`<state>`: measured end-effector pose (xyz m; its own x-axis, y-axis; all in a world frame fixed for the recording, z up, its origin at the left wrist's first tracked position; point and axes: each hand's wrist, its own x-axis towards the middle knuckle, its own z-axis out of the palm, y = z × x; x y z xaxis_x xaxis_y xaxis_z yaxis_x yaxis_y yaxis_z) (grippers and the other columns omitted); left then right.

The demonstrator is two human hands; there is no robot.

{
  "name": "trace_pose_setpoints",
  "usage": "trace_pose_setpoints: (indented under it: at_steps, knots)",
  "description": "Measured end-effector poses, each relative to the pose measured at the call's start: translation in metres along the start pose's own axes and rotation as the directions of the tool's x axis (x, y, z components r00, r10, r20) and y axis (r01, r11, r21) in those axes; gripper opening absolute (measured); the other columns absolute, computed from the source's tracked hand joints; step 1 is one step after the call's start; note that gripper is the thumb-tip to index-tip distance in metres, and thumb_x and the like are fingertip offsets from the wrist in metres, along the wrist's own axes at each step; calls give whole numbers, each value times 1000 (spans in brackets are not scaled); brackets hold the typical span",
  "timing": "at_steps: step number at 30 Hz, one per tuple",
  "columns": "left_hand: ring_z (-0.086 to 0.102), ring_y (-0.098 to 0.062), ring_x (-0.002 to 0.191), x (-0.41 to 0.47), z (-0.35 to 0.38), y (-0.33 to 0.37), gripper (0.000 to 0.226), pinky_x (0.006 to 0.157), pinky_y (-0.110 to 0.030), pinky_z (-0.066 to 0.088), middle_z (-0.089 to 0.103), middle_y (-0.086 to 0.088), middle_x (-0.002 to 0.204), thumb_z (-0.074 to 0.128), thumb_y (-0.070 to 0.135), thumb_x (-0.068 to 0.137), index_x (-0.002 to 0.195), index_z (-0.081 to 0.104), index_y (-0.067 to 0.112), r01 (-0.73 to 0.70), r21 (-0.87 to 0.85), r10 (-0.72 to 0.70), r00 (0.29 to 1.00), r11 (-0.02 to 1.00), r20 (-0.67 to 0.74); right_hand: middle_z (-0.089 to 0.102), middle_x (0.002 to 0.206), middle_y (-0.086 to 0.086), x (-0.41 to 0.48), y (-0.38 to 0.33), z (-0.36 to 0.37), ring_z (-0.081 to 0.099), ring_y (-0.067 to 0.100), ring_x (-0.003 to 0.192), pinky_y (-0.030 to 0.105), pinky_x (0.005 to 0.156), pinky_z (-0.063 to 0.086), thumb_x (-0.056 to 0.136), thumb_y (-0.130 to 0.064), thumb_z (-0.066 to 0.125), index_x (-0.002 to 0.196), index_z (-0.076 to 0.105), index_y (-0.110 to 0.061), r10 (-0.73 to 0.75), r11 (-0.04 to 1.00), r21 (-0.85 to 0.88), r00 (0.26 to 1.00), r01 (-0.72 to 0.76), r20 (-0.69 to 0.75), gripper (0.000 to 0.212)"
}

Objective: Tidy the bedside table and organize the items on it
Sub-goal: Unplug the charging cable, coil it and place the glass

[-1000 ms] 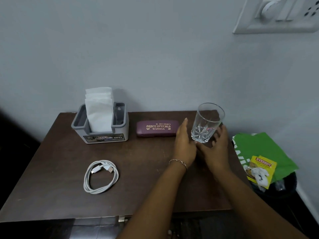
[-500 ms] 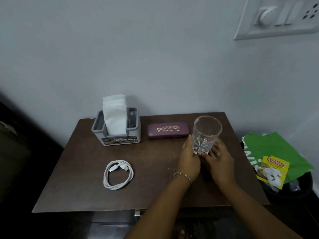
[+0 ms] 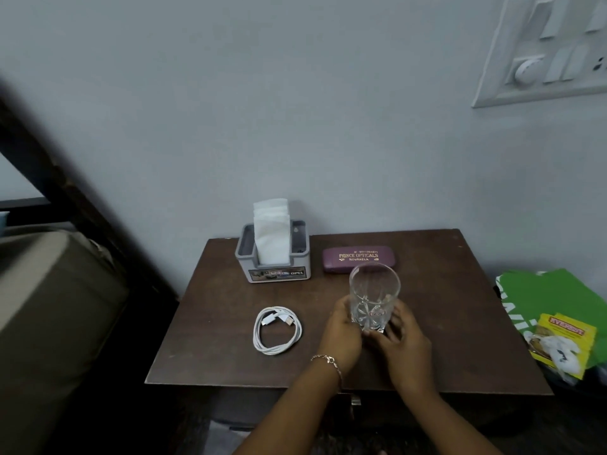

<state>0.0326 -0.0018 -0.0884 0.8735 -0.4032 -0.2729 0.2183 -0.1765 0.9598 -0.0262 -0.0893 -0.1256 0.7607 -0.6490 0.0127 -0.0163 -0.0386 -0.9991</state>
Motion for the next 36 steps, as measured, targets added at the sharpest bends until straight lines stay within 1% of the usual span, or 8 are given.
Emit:
trace_pose_setpoints:
  at_steps: [12, 15, 20, 25, 29, 32, 34, 36]
  knots:
    - [58, -21, 95, -7, -7, 2, 40, 93, -40, 45, 64, 0, 94, 46, 3, 56, 90, 54, 22, 23, -44, -26, 998, 999, -66, 60, 126, 8, -1, 7, 5, 61, -5, 104, 15, 91, 49, 64, 15, 73, 132, 47, -10, 21, 999, -37, 998, -19, 57, 77]
    - [46, -19, 124, -20, -15, -3, 69, 107, -27, 31, 51, -4, 130, 45, 8, 56, 125, 49, 9, 2, 117, 9, 996, 993, -92, 46, 140, 3, -6, 7, 2, 50, 10, 124, 34, 104, 43, 61, 14, 76, 143, 32, -18, 30, 998, -60, 996, -25, 81, 98]
    - [14, -17, 144, -50, -31, -22, 71, 112, -17, 9, 17, -7, 154, 53, 1, 86, 146, 15, 5, -84, 431, 180, 965, 899, -188, 38, 126, -17, -37, 3, -18, 45, 9, 119, 32, 105, 37, 63, 4, 80, 130, 29, -37, -63, 978, -186, 987, 89, 145, 94]
    - [13, -21, 145, -59, -29, -17, 72, 112, -20, 10, 17, -6, 155, 56, 10, 86, 146, 18, 13, -175, 633, 334, 932, 754, -140, 24, 131, -27, -63, 0, -46, 40, -7, 118, 18, 102, 31, 50, -82, 60, 121, 9, -76, 22, 916, -396, 977, 65, 210, 88]
    - [50, -36, 125, -76, -27, -17, 80, 92, -45, 47, 50, -17, 137, 50, 31, 68, 144, 27, 21, -210, 737, 401, 912, 642, -89, 42, 129, 2, -75, 4, -65, 36, 11, 126, -4, 101, 11, 57, -72, 57, 138, 31, -16, 47, 937, -345, 956, 58, 288, 102]
    - [45, -27, 113, -71, -33, -15, 83, 59, -57, 53, 47, -4, 125, 41, 43, 55, 136, 22, 40, -197, 785, 482, 865, 587, -143, 35, 142, 32, -50, 29, -67, 20, 30, 143, 23, 116, 4, 91, -56, 35, 135, 28, 16, -197, 878, -428, 977, 214, 85, 84]
    - [40, -22, 123, -66, -43, -7, 88, 62, -61, 50, 44, 1, 134, 40, 46, 53, 139, 21, 42, -193, 794, 539, 821, 576, -190, 47, 140, -9, -44, -12, -54, 14, -8, 139, 7, 107, 13, 97, -51, 10, 144, 23, -26, -342, 734, -592, 934, 332, 100, 55]
    - [45, -33, 128, -65, -56, 0, 82, 84, -60, 46, 51, -13, 136, 47, 45, 55, 135, 41, 26, -149, 666, 497, 785, 731, -369, 55, 124, -19, -63, -38, -34, 36, -18, 124, 2, 98, 25, 82, -69, 13, 138, 17, -56, -227, 685, -643, 940, 341, 256, 57]
